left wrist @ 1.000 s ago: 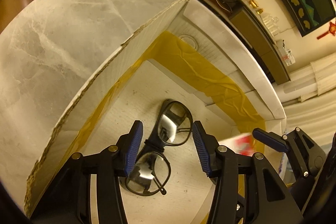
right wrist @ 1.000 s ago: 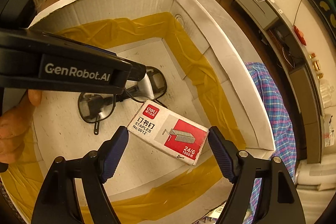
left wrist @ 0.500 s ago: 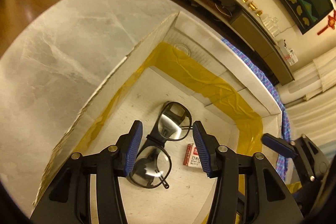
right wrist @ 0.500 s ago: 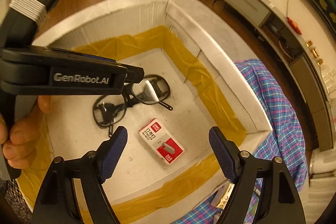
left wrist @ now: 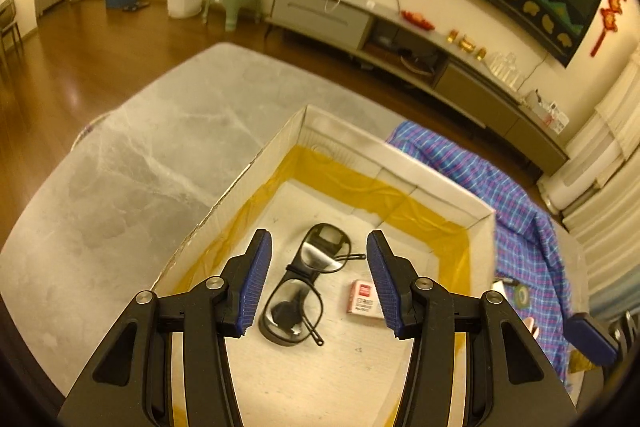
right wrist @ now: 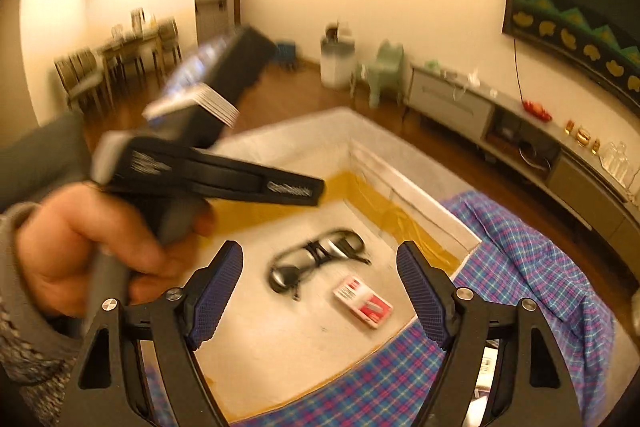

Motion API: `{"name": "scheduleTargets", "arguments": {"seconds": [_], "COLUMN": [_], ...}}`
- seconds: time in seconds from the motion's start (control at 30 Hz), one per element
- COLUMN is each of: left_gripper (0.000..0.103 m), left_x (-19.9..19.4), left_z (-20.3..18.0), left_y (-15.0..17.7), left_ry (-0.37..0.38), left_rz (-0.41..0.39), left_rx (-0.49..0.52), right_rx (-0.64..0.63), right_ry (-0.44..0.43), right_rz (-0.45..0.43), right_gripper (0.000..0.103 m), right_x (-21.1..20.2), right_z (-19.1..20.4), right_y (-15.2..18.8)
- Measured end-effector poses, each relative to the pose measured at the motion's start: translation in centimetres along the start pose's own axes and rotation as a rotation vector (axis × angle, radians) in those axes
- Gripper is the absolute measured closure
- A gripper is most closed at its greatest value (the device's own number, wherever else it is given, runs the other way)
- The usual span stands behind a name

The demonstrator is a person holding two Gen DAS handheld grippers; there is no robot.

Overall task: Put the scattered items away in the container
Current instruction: 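Withdraw both tools from the white box back over the cloth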

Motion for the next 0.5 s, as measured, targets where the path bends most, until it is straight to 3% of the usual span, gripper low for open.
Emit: {"name": "scheduleTargets", "arguments": {"seconds": [0.17, 0.5], "left_gripper": [0.05, 0.051], "left_x": [-2.3, -5.1], "left_z": [-1.3, -3.8], "left_y": [0.4, 1.7], "left_ry": [0.002, 0.021], "left_rz": [-0.051, -0.122], "left_rx": [0.033, 0.053], "right_rx": [0.075, 0.176], "right_ry": [-0.024, -0.113], "right_rz": [-0.131, -0.256], "right_gripper": [0.023, 0.023], "right_x": [-3.4, -8.3], "right_z": [-0.4, -1.3], "right_y": [0.3, 2.4]}}
Point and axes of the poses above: each gripper's, at about its wrist camera, not at the fingertips, and x roughly the way its jaws point, z to its left, y to its underside, the point moved 1 cm from there along x, roughly the way its jaws point, and after that the axes turned 5 degrees about -z, right-handed, at the moved point
